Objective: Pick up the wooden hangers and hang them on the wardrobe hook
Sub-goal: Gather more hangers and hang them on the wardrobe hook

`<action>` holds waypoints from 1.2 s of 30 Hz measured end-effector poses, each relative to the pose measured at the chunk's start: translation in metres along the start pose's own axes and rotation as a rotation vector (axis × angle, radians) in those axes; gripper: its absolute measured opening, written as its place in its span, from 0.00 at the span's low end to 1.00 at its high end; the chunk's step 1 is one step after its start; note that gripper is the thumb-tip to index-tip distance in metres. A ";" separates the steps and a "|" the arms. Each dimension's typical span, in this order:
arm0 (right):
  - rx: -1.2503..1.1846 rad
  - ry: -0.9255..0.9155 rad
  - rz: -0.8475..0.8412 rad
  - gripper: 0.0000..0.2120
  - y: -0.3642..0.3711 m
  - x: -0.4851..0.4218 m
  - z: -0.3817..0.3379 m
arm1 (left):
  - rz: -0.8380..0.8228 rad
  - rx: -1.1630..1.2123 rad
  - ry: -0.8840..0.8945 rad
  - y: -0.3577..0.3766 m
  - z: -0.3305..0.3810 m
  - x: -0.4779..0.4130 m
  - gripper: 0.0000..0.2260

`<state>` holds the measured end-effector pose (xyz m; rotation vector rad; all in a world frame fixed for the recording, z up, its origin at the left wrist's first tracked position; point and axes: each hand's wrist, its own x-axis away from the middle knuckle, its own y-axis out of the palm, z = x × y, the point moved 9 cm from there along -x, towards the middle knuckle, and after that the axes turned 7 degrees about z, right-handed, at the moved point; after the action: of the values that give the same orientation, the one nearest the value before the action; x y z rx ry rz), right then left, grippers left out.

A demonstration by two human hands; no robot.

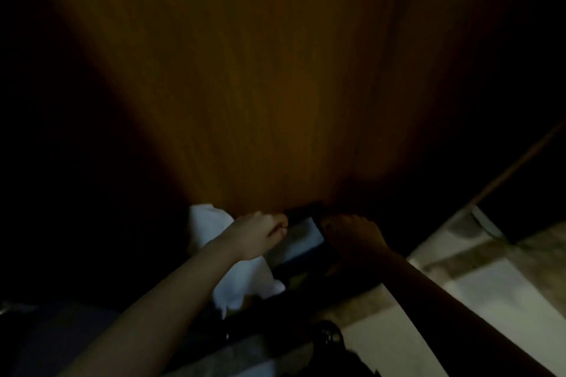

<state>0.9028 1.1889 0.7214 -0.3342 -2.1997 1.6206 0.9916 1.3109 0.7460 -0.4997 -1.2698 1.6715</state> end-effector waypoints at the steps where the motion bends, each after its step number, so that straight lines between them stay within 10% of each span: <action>1: -0.032 0.073 -0.036 0.15 0.020 0.019 0.011 | -0.037 0.016 -0.011 0.022 0.000 0.007 0.10; 16: -0.402 0.978 -0.322 0.14 0.230 0.395 0.144 | -0.616 0.099 -0.030 0.295 0.046 0.128 0.05; 36: -1.018 1.637 -0.109 0.13 0.322 0.753 0.237 | -0.840 -0.167 0.132 0.476 0.322 0.165 0.10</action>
<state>0.1118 1.3918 0.4786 -1.1853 -1.2987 -0.2358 0.4602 1.2787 0.4737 -0.1237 -1.2774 0.8223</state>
